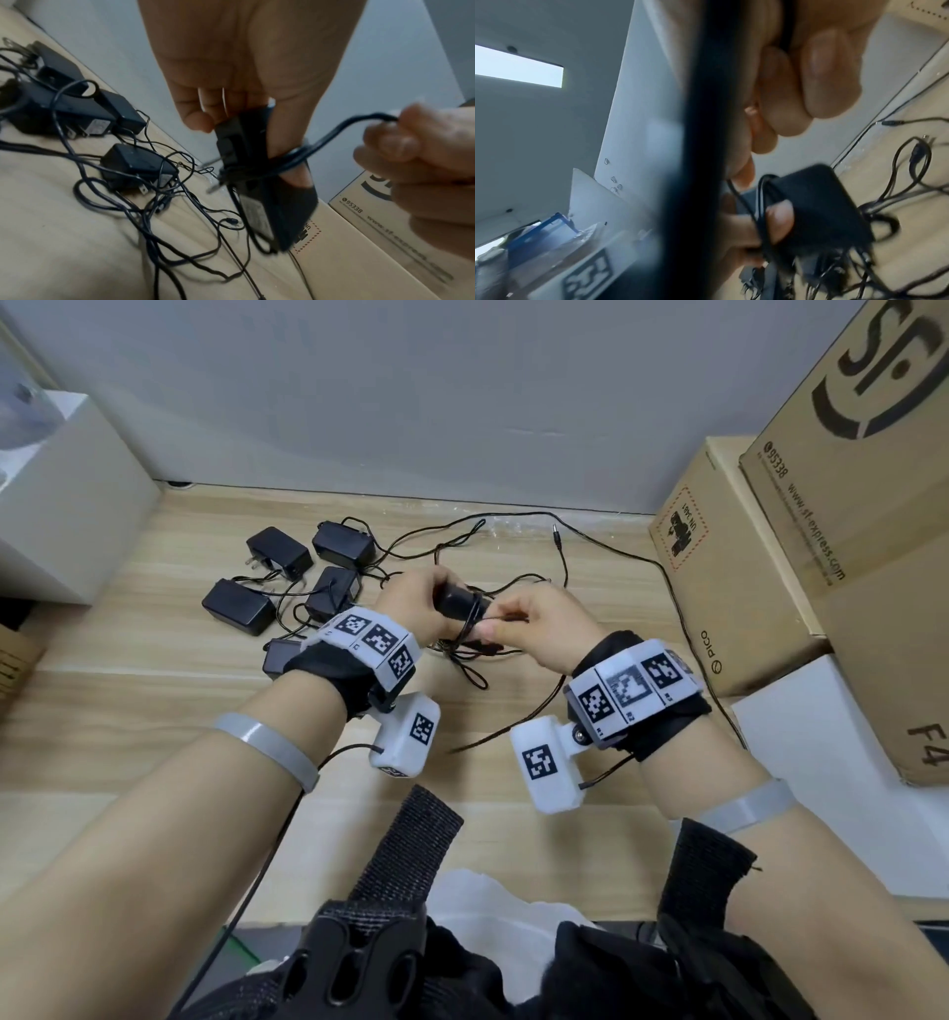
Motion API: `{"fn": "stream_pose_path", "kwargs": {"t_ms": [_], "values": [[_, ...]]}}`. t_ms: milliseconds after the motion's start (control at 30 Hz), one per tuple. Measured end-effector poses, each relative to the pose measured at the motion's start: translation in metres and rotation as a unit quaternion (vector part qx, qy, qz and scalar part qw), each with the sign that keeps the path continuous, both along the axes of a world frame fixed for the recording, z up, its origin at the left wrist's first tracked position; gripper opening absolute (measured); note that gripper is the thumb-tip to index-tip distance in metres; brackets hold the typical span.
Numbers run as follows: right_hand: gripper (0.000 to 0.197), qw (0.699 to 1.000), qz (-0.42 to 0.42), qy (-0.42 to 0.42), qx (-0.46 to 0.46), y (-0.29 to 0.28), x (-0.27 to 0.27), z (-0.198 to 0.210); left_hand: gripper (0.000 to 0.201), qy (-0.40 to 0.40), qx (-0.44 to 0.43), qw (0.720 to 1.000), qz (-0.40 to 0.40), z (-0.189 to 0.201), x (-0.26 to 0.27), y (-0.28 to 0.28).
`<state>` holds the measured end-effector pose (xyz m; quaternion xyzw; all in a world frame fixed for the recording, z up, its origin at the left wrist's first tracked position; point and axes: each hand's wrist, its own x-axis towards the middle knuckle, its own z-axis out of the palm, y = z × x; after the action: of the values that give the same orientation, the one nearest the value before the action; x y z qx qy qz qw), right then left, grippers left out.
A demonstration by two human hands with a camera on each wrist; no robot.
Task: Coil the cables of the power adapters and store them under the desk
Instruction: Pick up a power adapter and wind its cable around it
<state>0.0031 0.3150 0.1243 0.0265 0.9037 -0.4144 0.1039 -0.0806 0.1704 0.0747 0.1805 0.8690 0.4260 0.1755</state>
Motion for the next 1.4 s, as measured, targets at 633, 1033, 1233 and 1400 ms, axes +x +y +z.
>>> {"fn": "stream_pose_path", "kwargs": {"t_ms": [633, 1033, 1233, 1400], "values": [[0.035, 0.991, -0.129, 0.038, -0.025, 0.010, -0.003, -0.034, 0.054, -0.218, 0.347, 0.912, -0.008, 0.037, 0.012, 0.014], [0.023, 0.997, -0.073, -0.017, -0.028, -0.006, 0.004, -0.029, 0.026, -0.091, 0.246, 0.959, 0.105, 0.025, 0.007, 0.016], [0.017, 0.995, -0.068, 0.066, 0.031, -0.006, 0.005, -0.010, 0.030, 0.019, 0.047, 0.998, 0.045, 0.016, 0.001, 0.010], [0.013, 0.982, -0.143, 0.113, 0.040, 0.007, -0.001, 0.002, 0.034, -0.092, 0.003, 0.994, -0.059, 0.018, 0.000, 0.003]]}}
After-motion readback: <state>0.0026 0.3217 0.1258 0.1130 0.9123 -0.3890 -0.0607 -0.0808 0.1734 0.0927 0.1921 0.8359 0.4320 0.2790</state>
